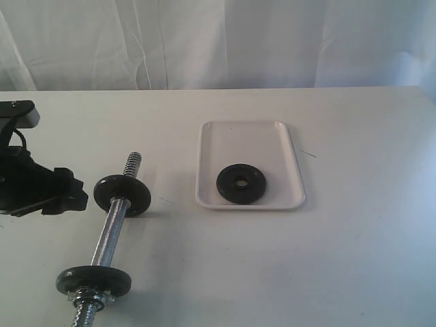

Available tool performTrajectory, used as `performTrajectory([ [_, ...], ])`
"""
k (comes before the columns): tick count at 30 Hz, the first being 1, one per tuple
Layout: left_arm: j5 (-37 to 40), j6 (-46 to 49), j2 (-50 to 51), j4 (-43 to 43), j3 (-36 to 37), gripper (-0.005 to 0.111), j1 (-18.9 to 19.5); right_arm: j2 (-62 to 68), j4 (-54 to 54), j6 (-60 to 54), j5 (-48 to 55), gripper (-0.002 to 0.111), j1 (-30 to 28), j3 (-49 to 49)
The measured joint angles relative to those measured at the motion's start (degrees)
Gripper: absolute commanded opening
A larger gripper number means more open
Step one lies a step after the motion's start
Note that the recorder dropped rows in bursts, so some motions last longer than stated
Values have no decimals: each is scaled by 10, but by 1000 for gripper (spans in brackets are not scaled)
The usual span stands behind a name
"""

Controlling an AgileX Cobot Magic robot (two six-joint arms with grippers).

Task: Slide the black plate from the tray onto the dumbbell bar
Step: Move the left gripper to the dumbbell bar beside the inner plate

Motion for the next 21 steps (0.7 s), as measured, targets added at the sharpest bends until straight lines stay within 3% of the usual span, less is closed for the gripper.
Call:
performTrajectory([
  [9,-5,-26,26,-3,0,74,0,0,0,0,0,0,0,0],
  [21,-31,-31,96,-86,-4,74,0,0,0,0,0,0,0,0],
])
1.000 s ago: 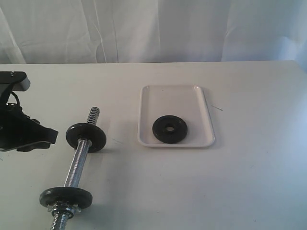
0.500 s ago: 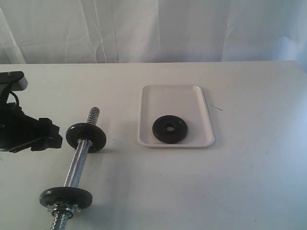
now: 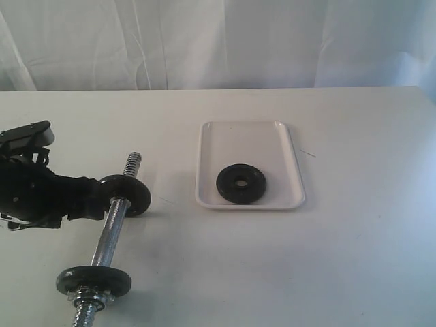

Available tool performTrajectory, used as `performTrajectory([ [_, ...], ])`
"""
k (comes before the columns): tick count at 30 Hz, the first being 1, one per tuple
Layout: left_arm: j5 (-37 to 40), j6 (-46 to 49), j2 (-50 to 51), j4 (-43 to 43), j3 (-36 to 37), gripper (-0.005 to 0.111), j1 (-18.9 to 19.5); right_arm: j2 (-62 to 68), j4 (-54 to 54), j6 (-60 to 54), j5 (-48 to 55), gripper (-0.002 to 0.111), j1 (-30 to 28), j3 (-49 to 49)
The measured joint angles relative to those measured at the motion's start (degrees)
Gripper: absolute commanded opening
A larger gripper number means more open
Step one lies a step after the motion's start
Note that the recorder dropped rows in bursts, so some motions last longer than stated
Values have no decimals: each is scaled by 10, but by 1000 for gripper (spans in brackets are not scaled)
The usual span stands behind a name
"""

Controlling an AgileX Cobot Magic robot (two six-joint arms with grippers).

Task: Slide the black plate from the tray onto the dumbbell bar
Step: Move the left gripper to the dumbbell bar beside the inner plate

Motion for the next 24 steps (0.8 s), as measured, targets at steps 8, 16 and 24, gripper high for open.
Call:
performTrajectory([
  [8,-44,21,28,-4,-8,74,-42,0,0,0,0,0,0,0],
  [16,-50,23,97,-17,-55,74,-46,0,0,0,0,0,0,0],
  [24,-30,25,150,-20,-82,71,-47,0,0,0,0,0,0,0],
])
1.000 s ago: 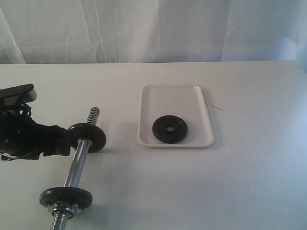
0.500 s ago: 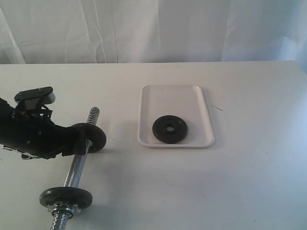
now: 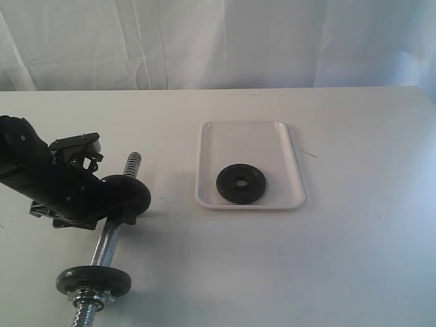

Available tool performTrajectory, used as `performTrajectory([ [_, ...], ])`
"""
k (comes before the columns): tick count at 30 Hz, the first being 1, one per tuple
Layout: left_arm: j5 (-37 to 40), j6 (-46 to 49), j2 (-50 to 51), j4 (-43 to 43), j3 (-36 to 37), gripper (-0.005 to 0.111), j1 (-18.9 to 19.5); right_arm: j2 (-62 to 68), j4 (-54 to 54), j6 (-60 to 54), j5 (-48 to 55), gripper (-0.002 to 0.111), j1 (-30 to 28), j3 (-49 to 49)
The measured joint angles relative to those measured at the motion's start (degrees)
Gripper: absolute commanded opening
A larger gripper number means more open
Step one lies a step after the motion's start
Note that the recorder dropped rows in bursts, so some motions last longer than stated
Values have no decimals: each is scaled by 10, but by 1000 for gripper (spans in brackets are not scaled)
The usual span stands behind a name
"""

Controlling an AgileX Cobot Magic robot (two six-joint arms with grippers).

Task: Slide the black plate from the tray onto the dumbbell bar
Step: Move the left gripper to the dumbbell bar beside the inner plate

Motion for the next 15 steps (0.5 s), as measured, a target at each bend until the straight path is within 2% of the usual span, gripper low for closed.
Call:
performTrajectory([
  [12,21,9,6,-8,-5,52,-1,0,0,0,0,0,0,0],
  [14,21,22,6,-11,-5,43,-1,0,0,0,0,0,0,0],
  [15,21,24,6,-13,-5,33,-1,0,0,0,0,0,0,0],
])
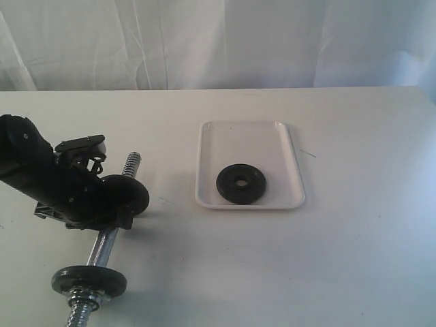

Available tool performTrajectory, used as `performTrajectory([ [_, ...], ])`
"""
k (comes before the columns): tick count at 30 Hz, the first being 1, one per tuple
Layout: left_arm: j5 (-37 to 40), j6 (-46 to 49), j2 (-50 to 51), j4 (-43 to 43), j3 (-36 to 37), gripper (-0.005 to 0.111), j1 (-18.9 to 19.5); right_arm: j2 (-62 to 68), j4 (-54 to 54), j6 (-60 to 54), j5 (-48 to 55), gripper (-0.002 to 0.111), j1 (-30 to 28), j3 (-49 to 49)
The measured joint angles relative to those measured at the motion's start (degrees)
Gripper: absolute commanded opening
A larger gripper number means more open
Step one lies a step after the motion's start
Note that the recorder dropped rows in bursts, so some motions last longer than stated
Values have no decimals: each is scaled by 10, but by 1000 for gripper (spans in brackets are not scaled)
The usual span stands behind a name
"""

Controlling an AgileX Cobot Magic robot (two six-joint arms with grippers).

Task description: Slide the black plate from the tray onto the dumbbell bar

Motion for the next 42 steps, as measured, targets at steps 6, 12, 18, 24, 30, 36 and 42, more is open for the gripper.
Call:
performTrajectory([
  [6,6,12,0,-12,-3,0,-2,0,0,0,0,0,0,0],
  [12,34,59,1,-17,-14,0,-2,0,0,0,0,0,0,0],
  [18,96,103,9,0,-39,0,-2,0,0,0,0,0,0,0],
  [24,124,109,13,10,-53,0,-2,0,0,0,0,0,0,0],
  [30,139,158,13,-9,-57,0,-2,0,0,0,0,0,0,0],
  [36,164,199,-5,-23,-57,0,-2,0,0,0,0,0,0,0],
  [42,181,221,-20,-24,-57,0,-2,0,0,0,0,0,0,0],
])
